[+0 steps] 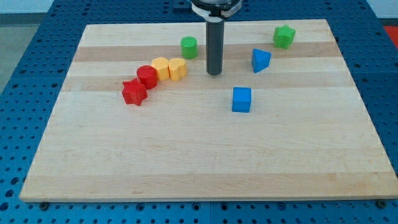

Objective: Touch the top of the green circle

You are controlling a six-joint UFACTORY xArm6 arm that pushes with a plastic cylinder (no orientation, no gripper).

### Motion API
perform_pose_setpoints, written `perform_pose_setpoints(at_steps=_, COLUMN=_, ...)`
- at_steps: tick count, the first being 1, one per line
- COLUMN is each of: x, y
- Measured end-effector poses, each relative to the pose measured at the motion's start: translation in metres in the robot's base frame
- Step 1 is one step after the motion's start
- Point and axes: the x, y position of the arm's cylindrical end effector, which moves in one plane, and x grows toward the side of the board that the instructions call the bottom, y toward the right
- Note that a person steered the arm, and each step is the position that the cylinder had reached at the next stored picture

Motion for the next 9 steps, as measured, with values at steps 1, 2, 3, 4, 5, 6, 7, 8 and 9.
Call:
perform_pose_setpoints(at_steps=1, x=0.000, y=0.000)
perform_pose_setpoints(at_steps=2, x=0.000, y=0.000)
perform_pose_setpoints(at_steps=3, x=-0.001, y=0.000)
perform_pose_setpoints(at_steps=4, x=-0.048, y=0.000)
perform_pose_setpoints(at_steps=5, x=-0.058, y=0.000)
perform_pose_setpoints(at_steps=6, x=-0.106, y=-0.005)
perform_pose_setpoints(at_steps=7, x=-0.132, y=-0.024)
perform_pose_setpoints(at_steps=8, x=-0.131, y=-0.035)
perform_pose_setpoints(at_steps=9, x=-0.119, y=-0.056)
